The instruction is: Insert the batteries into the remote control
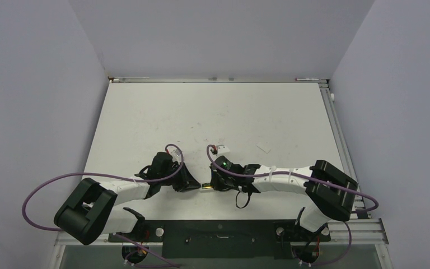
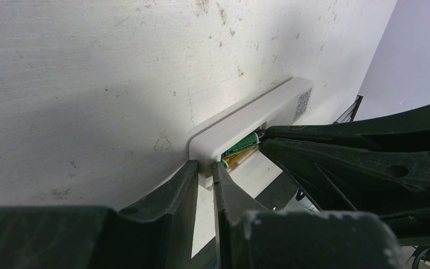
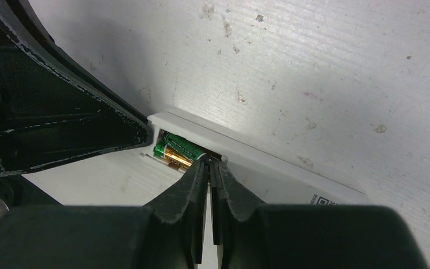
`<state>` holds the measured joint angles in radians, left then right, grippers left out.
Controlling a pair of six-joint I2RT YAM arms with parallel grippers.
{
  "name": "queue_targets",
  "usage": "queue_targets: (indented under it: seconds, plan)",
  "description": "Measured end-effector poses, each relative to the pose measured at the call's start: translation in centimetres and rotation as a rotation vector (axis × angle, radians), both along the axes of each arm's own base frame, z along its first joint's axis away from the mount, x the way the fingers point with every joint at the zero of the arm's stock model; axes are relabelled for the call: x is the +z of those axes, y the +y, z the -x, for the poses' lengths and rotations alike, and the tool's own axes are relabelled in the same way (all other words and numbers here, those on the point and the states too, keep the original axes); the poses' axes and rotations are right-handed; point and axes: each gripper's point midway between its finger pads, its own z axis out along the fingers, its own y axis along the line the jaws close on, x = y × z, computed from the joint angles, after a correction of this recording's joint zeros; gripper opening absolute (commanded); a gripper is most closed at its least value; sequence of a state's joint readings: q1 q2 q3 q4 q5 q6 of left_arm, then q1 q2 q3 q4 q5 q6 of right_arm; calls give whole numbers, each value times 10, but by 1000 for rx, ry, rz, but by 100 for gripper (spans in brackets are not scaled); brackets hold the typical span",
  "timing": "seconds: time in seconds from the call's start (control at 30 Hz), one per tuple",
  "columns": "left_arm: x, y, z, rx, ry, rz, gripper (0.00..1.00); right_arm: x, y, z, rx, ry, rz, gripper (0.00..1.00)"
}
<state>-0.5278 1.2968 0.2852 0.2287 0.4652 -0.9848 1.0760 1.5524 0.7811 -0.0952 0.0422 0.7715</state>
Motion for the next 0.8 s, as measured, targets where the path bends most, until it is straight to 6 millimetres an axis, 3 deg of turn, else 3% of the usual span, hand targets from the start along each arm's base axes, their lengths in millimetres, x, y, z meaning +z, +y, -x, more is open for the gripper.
queue_targets:
  seconds: [0.33,0.8]
  plan:
    - [0,0,0,0,-2,0,12,-3,5,-8,8,-20,74,9]
    - [0,0,0,-1,-1,0,12,-5,7,-4,52,-100,219,9]
